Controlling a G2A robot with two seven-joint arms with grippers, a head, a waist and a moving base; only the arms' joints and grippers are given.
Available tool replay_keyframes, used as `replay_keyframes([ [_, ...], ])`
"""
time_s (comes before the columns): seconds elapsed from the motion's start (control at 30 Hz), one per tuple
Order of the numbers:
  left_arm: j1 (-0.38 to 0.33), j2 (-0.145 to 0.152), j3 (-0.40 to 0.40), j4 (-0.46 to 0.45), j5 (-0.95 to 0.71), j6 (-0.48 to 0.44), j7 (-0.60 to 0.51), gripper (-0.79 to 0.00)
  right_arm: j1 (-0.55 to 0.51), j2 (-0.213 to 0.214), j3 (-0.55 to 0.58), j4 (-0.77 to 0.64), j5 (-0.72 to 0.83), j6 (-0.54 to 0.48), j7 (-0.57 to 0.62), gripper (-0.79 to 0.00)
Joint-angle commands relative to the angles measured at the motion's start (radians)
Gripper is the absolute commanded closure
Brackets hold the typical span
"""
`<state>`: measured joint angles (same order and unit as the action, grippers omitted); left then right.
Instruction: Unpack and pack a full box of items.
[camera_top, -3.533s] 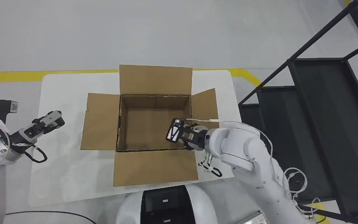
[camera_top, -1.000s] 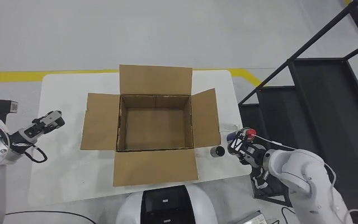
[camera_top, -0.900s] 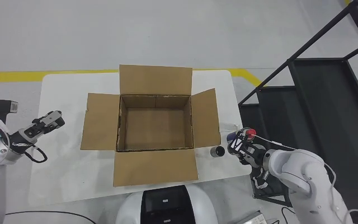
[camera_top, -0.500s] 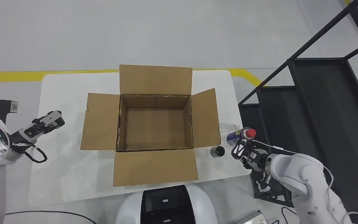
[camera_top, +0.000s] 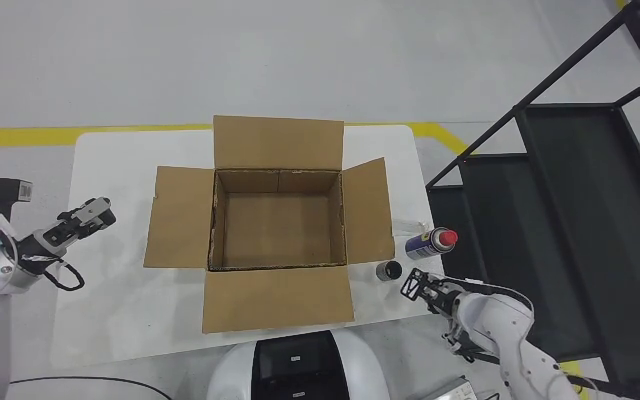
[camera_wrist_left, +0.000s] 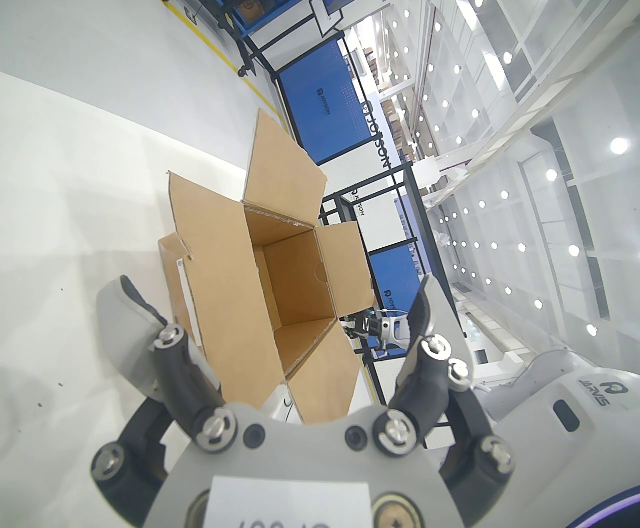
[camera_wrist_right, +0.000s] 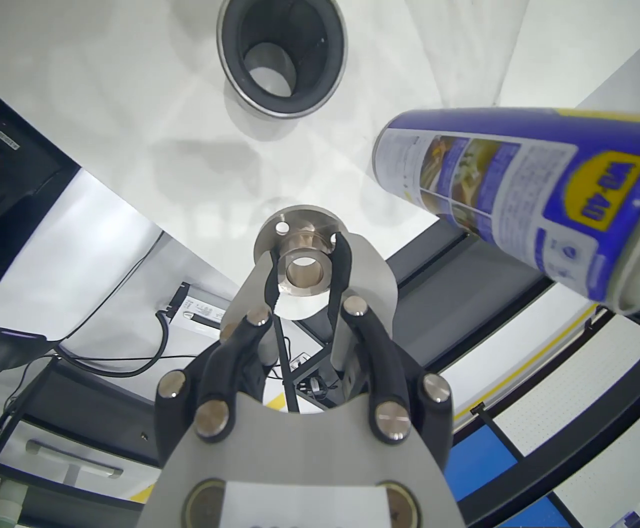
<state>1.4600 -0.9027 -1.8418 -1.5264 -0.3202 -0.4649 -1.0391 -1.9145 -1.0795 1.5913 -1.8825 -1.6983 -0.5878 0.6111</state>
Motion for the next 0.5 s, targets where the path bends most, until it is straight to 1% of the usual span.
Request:
replay_keyframes([
  [0.0,0.000,0.000,0.000,0.000,0.000,0.000,0.000,-0.785,0.025,-0.001,-0.019,0.029,-0.005,0.008,-0.001,0.000],
  [0.23,0.000,0.000,0.000,0.000,0.000,0.000,0.000,-0.785,0.094,-0.005,-0.061,0.103,-0.005,0.015,0.009,0.000],
  [0.47,0.000,0.000,0.000,0.000,0.000,0.000,0.000,-0.785,0.131,-0.008,-0.107,0.142,0.004,0.007,0.022,0.000],
])
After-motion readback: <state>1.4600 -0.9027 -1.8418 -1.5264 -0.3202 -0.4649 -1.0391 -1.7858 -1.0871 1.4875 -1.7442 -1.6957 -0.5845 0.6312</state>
